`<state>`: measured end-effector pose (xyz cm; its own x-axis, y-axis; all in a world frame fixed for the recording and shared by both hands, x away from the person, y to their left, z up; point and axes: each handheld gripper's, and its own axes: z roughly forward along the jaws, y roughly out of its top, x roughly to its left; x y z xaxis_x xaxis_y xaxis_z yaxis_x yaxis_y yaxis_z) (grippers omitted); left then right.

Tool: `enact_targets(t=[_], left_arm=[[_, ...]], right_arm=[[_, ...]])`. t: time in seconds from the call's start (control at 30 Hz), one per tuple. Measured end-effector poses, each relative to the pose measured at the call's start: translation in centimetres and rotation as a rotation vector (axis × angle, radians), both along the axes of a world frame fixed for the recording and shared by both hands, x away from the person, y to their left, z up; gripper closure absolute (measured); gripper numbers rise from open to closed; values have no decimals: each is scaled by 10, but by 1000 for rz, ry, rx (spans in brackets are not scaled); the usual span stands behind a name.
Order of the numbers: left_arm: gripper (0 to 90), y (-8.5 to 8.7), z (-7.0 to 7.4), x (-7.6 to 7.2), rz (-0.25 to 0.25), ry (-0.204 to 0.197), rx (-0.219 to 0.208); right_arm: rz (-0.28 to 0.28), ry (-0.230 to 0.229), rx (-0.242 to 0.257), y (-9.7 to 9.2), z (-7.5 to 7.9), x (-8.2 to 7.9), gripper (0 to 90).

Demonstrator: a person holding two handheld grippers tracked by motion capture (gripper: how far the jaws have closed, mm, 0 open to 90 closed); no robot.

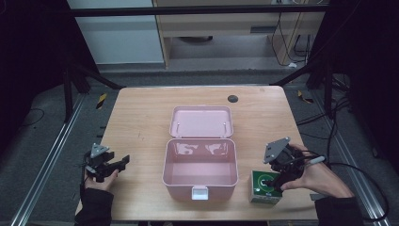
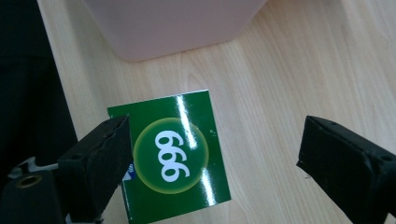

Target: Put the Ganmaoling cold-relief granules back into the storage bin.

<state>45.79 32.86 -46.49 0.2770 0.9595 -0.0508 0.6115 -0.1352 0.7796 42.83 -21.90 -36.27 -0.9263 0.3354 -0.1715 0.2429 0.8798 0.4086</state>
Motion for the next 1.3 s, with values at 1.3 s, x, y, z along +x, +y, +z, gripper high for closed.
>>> enact_targets(t=[1.3], left_arm=[[317,-1,0,0,-2,0,14]], right_arm=[[64,118,-174,21,-51,-2,43]])
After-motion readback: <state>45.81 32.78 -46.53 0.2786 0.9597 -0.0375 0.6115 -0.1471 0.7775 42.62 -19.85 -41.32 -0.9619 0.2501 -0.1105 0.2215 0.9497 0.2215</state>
